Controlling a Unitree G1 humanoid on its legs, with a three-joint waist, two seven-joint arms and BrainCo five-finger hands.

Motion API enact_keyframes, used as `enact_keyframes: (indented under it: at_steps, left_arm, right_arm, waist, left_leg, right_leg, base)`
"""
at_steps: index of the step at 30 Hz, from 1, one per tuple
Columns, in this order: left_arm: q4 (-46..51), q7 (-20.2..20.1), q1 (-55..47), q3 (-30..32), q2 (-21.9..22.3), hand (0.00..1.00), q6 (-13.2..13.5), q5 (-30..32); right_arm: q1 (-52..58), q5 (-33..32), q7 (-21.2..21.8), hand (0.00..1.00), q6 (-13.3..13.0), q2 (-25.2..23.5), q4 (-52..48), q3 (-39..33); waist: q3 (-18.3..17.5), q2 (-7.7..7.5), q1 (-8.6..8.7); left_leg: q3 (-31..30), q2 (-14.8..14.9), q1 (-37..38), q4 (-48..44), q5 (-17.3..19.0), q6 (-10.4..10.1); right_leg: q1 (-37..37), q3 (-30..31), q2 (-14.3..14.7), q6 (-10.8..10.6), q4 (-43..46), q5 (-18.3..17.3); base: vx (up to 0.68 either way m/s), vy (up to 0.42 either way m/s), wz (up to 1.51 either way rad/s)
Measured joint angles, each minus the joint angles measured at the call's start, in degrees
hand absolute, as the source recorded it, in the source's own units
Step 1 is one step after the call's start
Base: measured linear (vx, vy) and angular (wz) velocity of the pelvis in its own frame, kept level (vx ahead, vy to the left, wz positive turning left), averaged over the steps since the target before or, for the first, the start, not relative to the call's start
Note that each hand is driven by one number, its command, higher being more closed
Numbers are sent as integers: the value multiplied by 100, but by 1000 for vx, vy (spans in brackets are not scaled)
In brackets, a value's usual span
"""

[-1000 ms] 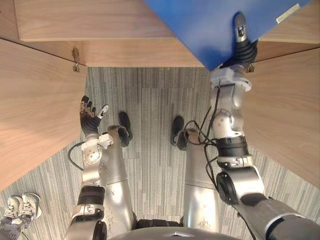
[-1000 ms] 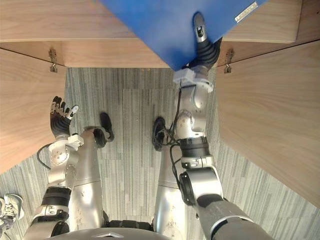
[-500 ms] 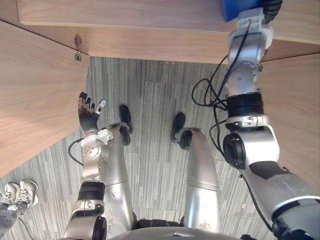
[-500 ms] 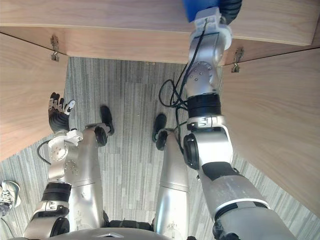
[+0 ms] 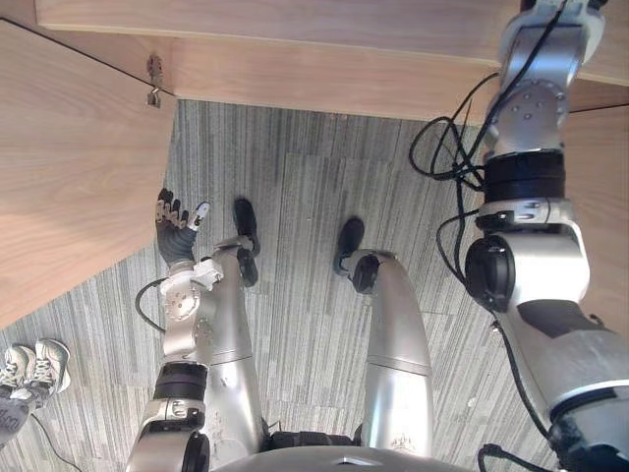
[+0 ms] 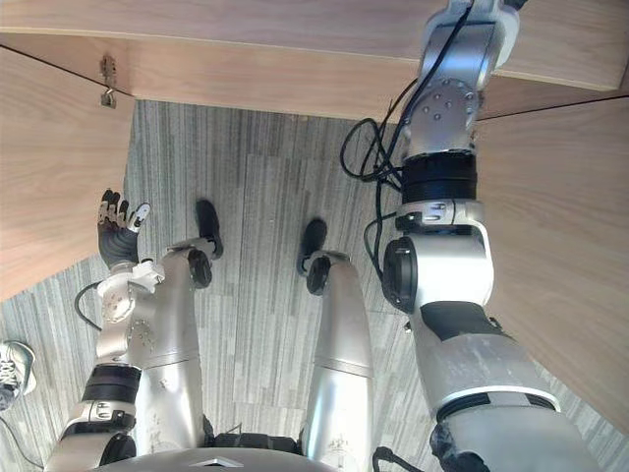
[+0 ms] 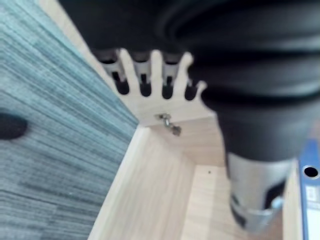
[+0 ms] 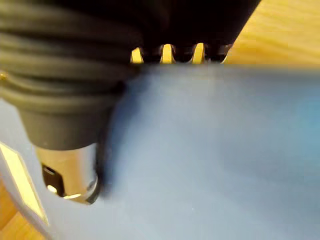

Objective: Walk over to the cabinet, pick up the folder, carry it to the office cabinet, place the folder inside the office cabinet, then close the office cabinet door

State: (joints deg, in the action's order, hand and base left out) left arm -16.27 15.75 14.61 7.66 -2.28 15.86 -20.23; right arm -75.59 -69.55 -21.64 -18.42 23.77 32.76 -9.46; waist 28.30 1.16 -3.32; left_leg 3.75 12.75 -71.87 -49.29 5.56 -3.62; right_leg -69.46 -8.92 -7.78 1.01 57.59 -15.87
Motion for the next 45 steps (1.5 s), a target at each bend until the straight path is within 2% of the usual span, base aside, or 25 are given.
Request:
enact_keyframes:
  at_steps: [6,17,19,23,27,28,32,35,40,41,45]
  left_arm:
    - [26,-122,-91,-89,2,0,0,-107]
    - [93,-163,-86,-110,0,0,0,-211]
    - [131,-163,-88,-107,-1,0,0,-211]
    - [173,-171,-78,-114,-10,0,-1,-210]
    - [177,-211,-75,-116,-103,0,-7,-204]
    - [175,-246,-76,-116,-158,0,-10,-201]
    - [153,-364,-77,-122,-317,0,-29,-192]
    - [61,-482,-64,-216,-436,0,-33,-132]
    - [-272,-705,-4,-360,-507,0,-106,-87]
    - [-318,-788,-4,-416,-508,0,-114,-87]
    - [-339,-911,-1,-531,-547,0,-114,-85]
  right_arm:
    - [-278,-36,164,0,71,274,239,415]
    - [-334,44,246,0,136,411,250,762]
    - [-324,270,258,0,152,443,249,859]
    - [-35,877,440,0,356,734,81,1048]
    - [473,1234,720,0,450,989,-311,1187]
    - [665,1418,954,0,529,1239,-399,1403]
    - [912,1851,1450,0,694,1689,-547,1986]
    - [1198,2675,1733,0,825,2022,-719,2435]
    - [1197,3121,2203,0,902,2238,-732,3151]
    - [1198,3182,2420,0,937,2329,-759,3407]
    - [1207,3615,2666,0,986,2540,-1020,3640]
  waist:
    - [0,0,1]
    - [0,0,11]
    - [0,0,21]
    - [-2,0,48]
    - [-4,2,68]
    - [-4,1,69]
    - [-4,1,117]
    - [-6,-1,159]
    - [-6,-1,161]
    - [-6,-1,167]
    - [-6,-1,161]
  left_leg:
    - [7,-3,2,80,-61,-5]
    - [52,1,88,263,-173,-18]
    - [65,18,127,300,-182,-10]
    - [104,19,268,409,-205,8]
    - [132,31,348,461,-210,22]
    - [170,33,372,479,-210,32]
    - [290,75,442,539,-220,63]
    - [329,139,486,455,-174,101]
    - [452,265,496,348,-108,143]
    - [492,283,497,357,-108,144]
    - [609,316,497,401,-128,171]
  right_leg:
    - [0,-17,-1,5,-46,25]
    - [32,-26,6,41,-155,97]
    - [82,-37,19,43,-224,125]
    - [245,-42,23,2,-369,180]
    - [361,-53,38,-26,-503,229]
    - [373,-31,38,-44,-538,248]
    - [392,52,77,-74,-650,335]
    - [459,66,123,-79,-667,348]
    - [432,168,210,-100,-671,387]
    - [415,186,217,-130,-692,399]
    - [373,234,217,-168,-751,451]
  base:
    - [1,0,1]
    - [0,0,0]
    - [1,2,-2]
    - [0,0,0]
    - [0,0,0]
    - [-3,20,-3]
    - [-13,16,-11]
    - [-13,7,-10]
    - [-33,5,-15]
    - [-32,4,-7]
    - [-32,3,-5]
